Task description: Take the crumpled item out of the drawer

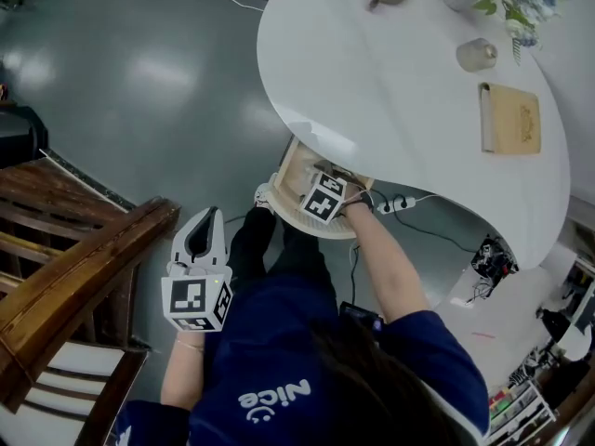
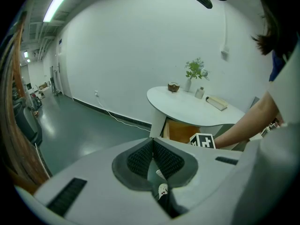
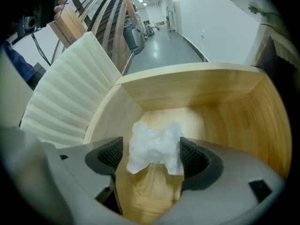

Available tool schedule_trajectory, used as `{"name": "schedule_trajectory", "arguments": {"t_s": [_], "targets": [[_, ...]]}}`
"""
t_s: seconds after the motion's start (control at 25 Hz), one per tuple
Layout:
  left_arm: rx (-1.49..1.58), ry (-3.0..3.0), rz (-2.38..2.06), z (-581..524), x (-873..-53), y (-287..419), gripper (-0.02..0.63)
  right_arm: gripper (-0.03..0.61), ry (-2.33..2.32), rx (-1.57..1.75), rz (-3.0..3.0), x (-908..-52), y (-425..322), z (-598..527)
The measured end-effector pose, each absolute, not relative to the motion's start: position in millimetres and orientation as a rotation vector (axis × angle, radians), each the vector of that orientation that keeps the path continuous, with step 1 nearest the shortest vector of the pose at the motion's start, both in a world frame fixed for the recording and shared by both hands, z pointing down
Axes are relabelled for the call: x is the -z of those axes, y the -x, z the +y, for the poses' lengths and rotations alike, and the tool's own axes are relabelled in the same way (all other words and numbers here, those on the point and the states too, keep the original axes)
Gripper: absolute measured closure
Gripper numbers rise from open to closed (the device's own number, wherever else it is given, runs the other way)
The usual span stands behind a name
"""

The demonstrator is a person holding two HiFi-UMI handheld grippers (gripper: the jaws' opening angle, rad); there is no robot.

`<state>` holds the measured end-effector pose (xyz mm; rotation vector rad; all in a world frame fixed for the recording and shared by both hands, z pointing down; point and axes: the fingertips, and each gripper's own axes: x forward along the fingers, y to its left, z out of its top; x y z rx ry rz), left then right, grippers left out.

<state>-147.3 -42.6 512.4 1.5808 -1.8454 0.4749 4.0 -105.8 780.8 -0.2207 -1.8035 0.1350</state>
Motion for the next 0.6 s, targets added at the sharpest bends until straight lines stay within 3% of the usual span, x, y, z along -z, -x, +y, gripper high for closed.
{"name": "schedule_trajectory", "arguments": {"t_s": [0.52, 0.6], "targets": [[-0.501, -1.517, -1.816, -29, -524, 150, 0.61, 0.202, 0.227, -0.092, -1.746, -811, -5, -106], [-0.518, -1.52, -1.817, -30, -522, 150, 0.609, 0.245, 0.211, -0.094, -1.734, -812, -4, -107]]}}
